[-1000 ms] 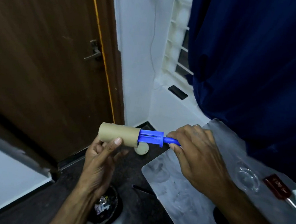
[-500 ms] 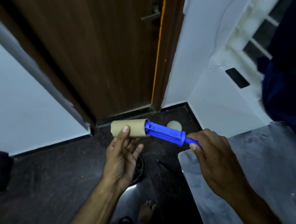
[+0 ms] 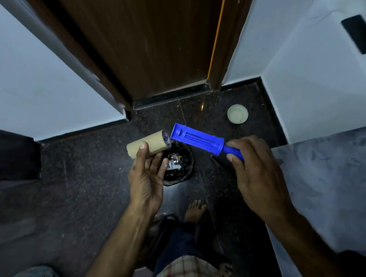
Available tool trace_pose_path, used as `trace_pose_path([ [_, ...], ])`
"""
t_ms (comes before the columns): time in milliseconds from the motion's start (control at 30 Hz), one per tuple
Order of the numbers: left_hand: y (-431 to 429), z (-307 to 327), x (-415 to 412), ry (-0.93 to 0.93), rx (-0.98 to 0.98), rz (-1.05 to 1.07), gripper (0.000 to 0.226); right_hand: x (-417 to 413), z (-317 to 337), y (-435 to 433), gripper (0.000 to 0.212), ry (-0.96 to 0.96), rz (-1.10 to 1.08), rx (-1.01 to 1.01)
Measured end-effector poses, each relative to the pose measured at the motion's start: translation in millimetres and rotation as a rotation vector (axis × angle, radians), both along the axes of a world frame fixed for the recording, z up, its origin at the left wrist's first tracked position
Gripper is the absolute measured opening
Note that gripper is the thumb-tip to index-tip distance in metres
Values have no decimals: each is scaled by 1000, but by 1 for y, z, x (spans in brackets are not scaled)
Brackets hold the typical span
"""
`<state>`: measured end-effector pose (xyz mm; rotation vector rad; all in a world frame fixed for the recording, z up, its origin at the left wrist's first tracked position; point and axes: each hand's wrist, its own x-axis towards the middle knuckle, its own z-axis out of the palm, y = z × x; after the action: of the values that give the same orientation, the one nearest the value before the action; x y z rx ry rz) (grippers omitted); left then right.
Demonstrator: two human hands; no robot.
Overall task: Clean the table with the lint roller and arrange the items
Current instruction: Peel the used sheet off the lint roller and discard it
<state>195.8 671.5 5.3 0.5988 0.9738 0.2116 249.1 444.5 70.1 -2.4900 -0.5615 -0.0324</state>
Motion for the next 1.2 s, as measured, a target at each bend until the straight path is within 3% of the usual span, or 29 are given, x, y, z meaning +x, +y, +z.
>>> trace_pose_path([
  [233,6,-119,0,288,60,-71,9,7,-39,6,21,133,63,-22],
  [433,2,-199,11,451,25,-90,24,15,-75,8,18,155,68,-53],
  [867,8,-302,53,493,-48,-112,10,31,-133,8,19,167,66,-89],
  [933,12,-310,51,489,-83,-126,18,31,-137,12,18,160,75,-83],
  [1067,25,-314,33,531,-144,-172,62,27,-136,24,17,136,104,-69],
  [1200,32,-295,23,526,-89,-204,63,17,-118,29,19,122,115,-48],
])
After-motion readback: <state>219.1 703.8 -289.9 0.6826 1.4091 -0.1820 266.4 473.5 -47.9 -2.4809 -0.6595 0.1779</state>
